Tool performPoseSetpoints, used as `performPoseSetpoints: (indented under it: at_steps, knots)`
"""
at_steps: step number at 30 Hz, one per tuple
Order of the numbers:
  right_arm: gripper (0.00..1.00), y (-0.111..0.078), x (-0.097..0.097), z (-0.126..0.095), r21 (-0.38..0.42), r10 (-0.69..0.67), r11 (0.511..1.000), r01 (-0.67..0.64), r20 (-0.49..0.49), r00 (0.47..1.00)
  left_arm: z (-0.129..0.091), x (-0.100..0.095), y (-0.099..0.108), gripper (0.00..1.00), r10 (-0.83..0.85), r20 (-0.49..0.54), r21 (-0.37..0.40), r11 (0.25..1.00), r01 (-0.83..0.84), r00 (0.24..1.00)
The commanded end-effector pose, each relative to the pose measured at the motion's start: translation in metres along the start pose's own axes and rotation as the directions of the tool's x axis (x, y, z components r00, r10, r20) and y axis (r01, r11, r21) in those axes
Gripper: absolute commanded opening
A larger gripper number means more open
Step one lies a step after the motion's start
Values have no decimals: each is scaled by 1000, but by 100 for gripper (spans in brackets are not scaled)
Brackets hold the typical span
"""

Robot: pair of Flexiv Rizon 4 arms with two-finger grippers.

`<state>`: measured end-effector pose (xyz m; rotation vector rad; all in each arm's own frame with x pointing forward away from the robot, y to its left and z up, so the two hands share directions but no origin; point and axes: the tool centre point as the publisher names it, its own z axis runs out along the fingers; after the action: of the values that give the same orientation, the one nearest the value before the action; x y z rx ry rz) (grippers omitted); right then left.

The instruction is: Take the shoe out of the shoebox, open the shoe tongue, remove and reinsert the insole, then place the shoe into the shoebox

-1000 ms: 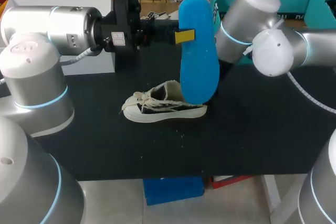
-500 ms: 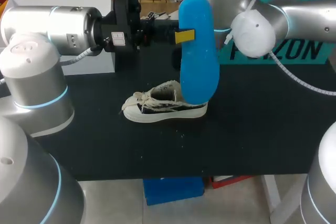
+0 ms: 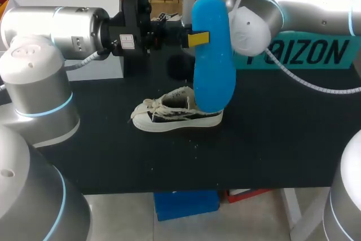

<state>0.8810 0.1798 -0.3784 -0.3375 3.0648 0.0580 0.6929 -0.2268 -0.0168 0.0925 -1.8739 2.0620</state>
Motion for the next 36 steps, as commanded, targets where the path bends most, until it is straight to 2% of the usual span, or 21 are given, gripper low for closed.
performPoseSetpoints:
  at_steps: [1, 16, 17, 19, 36]
  knots:
    - [100, 8, -3, 3, 56, 0, 998, 1, -5, 1000, 2, 0, 1, 0, 2, 4, 2, 1000, -2, 1000]
    - [100, 19, -8, 7, 50, -9, 999, 10, -21, 1000, 2, 0, 1, 0, 2, 4, 2, 1000, -2, 1000]
    - [76, 20, -8, 8, 50, -8, 999, 9, -24, 1000, 2, 0, 1, 0, 2, 4, 2, 1000, -2, 1000]
    - [0, 19, -8, 10, 50, -4, 999, 6, -30, 1000, 2, 0, 1, 0, 2, 4, 2, 1000, -2, 1000]
    - [0, 19, -7, 13, 53, -5, 999, 7, -40, 999, 2, 0, 1, 0, 2, 4, 2, 1000, -2, 1000]
